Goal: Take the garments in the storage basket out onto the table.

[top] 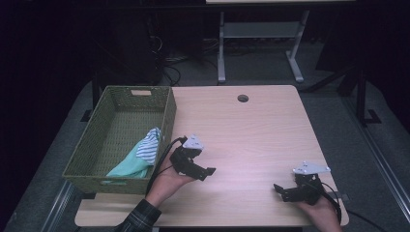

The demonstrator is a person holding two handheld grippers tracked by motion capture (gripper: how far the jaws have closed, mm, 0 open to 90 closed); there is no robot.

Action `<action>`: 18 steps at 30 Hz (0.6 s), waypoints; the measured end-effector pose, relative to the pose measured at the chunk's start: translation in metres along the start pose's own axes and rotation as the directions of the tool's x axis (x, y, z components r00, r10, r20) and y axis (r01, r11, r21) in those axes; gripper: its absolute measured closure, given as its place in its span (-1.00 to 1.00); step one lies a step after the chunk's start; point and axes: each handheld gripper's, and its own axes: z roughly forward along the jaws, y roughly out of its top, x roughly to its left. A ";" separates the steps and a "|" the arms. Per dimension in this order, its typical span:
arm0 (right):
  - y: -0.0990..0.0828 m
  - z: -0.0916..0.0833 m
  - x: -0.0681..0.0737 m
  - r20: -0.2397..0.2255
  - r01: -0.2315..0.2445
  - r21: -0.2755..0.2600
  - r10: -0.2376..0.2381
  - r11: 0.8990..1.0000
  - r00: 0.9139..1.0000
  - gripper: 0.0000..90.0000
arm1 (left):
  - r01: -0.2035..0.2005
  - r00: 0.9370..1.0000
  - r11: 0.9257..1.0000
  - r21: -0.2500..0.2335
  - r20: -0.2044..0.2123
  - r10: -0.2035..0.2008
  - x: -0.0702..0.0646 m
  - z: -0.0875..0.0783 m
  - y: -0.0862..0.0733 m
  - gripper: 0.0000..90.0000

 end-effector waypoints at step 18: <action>0.000 0.000 0.000 0.000 -0.001 0.000 0.001 1.000 1.000 -0.94 | -0.016 0.999 1.000 -0.003 0.027 0.016 0.003 -0.014 0.015 -0.69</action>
